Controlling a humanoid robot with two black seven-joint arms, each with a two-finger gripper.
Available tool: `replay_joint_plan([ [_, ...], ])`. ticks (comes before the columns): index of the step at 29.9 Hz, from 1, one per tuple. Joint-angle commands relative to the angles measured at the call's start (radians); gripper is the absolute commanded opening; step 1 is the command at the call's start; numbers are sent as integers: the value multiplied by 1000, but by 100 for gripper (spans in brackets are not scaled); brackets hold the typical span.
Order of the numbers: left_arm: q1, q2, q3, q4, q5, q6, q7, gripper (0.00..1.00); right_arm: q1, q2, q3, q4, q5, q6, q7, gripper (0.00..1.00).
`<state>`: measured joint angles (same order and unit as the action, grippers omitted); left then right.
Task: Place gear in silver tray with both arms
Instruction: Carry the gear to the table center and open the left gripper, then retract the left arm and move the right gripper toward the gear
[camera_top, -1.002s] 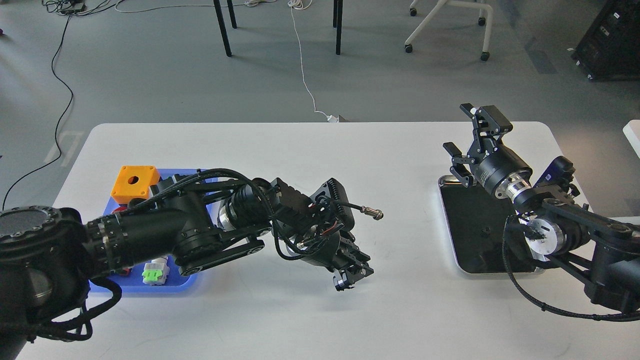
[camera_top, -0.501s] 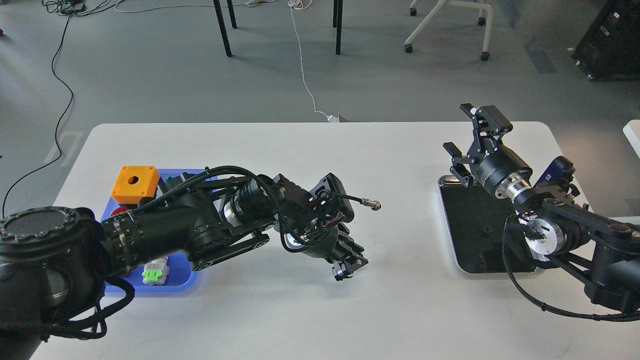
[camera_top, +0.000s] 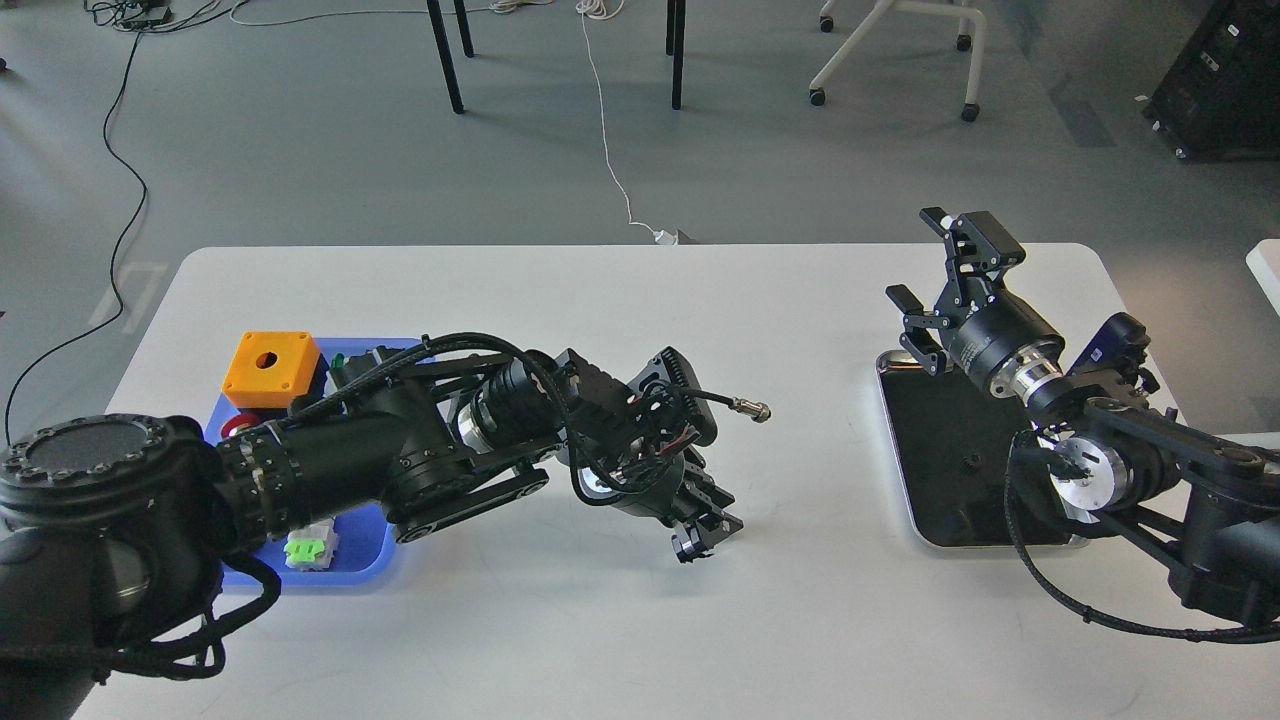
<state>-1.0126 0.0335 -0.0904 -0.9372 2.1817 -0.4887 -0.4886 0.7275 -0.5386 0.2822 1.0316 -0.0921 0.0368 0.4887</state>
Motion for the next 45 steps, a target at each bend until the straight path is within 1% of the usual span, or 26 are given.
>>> replay_joint_plan([
  [1, -3, -3, -8, 0, 0, 0, 0, 76, 1, 0, 0, -1, 0, 0, 0, 97],
  [2, -3, -1, -14, 0, 0, 0, 0, 83, 0, 0, 0, -1, 0, 0, 0, 97],
  [3, -4, -1, -17, -2, 0, 0, 0, 93, 0, 0, 0, -1, 0, 0, 0, 97],
  [4, -8, -1, -18, -3, 0, 0, 0, 100, 1, 0, 0, -1, 0, 0, 0, 97],
  [6, -12, 9, -32, -5, 0, 0, 0, 100, 1, 0, 0, -1, 0, 0, 0, 97],
  [8, -14, 34, -78, -5, 0, 8, 0, 100, 0, 0, 0, -1, 0, 0, 0, 97],
  [10, 2, 80, -132, -5, 0, 83, 0, 100, -8, -3, 0, 1, 0, 0, 0, 97],
  [12, 40, 118, -147, -5, -196, 166, 0, 100, -22, -6, 0, 1, 0, 0, 0, 97],
  [14, 90, 176, -155, -5, -427, 215, 0, 100, -25, -6, 0, 1, 0, 0, 0, 97],
  [19, 178, 324, -161, -15, -967, 228, 0, 100, -26, -3, -2, 2, 0, 0, 0, 97],
  [21, 210, 356, -192, -15, -1101, 228, 0, 100, -26, 0, -2, 2, 0, 0, 0, 97],
  [23, 262, 376, -279, -15, -1219, 219, 0, 100, -26, 2, -3, 2, 0, 0, 0, 97],
  [25, 339, 381, -397, -17, -1311, 214, 0, 100, -26, 2, -5, 4, -2, 0, 0, 97],
  [28, 428, 381, -550, -15, -1401, 214, 0, 100, -23, 2, -15, 10, -12, 2, 0, 97],
  [30, 482, 379, -629, -17, -1438, 216, 0, 100, -23, -6, -24, 39, -93, 2, 0, 97],
  [33, 534, 384, -713, -17, -1491, 219, 0, 100, -14, -29, -83, 88, -289, 2, 0, 97],
  [36, 568, 425, -744, -17, -1549, 213, 0, 100, 24, -61, -168, 123, -509, 2, 0, 97],
  [40, 575, 468, -744, -14, -1667, 194, 0, 100, 165, -80, -320, 131, -748, 2, 0, 97],
  [43, 578, 482, -744, -15, -1703, 188, 0, 100, 332, -63, -513, 131, -840, 2, 0, 98],
  [45, 581, 486, -746, -15, -1706, 188, 0, 100, 442, -26, -641, 133, -873, 2, 0, 98],
])
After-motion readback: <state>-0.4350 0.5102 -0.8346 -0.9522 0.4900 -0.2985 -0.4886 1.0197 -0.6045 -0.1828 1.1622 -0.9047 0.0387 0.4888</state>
